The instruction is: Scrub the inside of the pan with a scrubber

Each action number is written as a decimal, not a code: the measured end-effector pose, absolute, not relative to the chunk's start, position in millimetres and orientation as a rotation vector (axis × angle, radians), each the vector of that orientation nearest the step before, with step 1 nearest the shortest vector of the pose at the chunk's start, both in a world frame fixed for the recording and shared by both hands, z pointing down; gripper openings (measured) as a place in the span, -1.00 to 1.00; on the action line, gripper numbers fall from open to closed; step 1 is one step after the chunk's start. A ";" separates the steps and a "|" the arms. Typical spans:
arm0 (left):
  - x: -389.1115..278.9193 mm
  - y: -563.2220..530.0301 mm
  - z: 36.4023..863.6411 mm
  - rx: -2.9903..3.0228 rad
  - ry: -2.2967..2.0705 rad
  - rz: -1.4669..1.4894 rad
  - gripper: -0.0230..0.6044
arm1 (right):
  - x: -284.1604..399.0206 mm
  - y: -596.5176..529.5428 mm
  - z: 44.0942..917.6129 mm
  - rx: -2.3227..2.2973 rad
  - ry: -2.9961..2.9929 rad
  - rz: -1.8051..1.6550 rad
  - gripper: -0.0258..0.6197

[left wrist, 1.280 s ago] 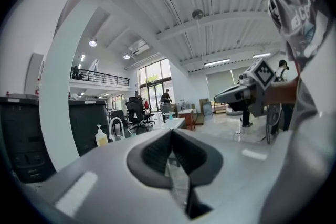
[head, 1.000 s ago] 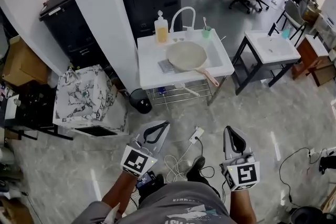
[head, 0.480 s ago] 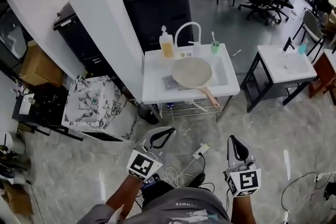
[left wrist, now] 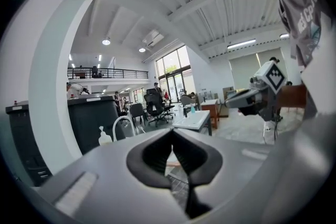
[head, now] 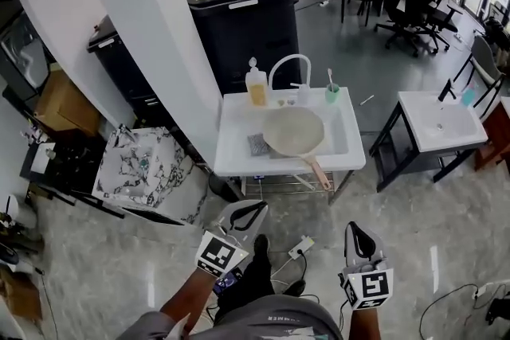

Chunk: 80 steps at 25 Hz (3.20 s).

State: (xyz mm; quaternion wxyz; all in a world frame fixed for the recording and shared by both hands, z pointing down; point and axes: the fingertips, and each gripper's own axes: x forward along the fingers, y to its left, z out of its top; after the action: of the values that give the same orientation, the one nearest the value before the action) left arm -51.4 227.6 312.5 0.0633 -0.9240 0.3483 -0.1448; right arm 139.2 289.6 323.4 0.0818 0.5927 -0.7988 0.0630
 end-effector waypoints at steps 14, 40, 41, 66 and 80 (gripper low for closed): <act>-35.3 71.2 300.7 -2.839 0.885 -0.334 -0.92 | 146.8 171.5 289.9 1.926 -2.227 0.077 -0.92; -123.2 -120.0 393.1 -2.914 1.079 -0.496 -0.92 | 76.9 9.3 333.1 1.723 -2.183 0.187 -0.92; -125.4 -121.4 401.3 -2.918 1.097 -0.519 -0.92 | 77.5 7.0 336.9 1.710 -2.188 0.197 -0.92; -128.6 -156.5 680.6 -2.931 0.905 -1.429 -0.23 | 85.5 -0.8 441.9 1.509 -2.169 0.443 -0.92; -133.5 -158.9 745.1 -2.777 0.800 -1.691 -0.37 | 91.7 3.2 465.1 1.512 -2.135 0.507 -0.92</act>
State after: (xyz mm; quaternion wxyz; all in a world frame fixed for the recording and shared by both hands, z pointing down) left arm -133.5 -158.9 745.1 -0.1031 -0.8250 0.2376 -0.5023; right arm 91.7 3.2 465.1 0.2361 0.5515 -0.7784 0.1848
